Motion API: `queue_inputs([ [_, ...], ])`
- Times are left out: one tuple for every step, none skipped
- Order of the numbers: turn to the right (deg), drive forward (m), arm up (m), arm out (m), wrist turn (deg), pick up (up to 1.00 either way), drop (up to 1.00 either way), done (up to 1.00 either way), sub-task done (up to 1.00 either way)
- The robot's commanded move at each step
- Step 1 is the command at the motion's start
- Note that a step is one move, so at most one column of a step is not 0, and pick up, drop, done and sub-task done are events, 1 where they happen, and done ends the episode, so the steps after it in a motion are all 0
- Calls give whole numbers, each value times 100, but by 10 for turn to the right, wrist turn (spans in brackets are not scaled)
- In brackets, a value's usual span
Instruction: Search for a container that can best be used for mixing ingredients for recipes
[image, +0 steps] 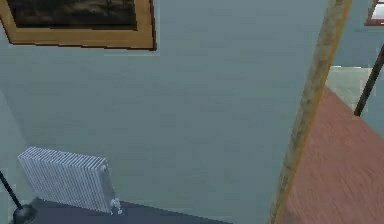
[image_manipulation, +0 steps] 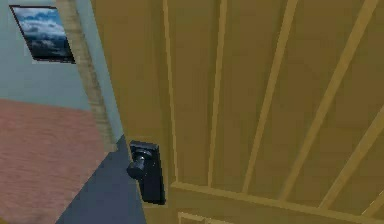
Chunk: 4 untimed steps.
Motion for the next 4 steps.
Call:
queue_inputs([
  [120, 0, 0, 0, 0, 0, 0, 0, 0],
  [0, 30, 0, 0, 0, 0, 0, 0, 0],
  [210, 0, 0, 0, 0, 0, 0, 0, 0],
  [0, 45, 0, 0, 0, 0, 0, 0, 0],
])
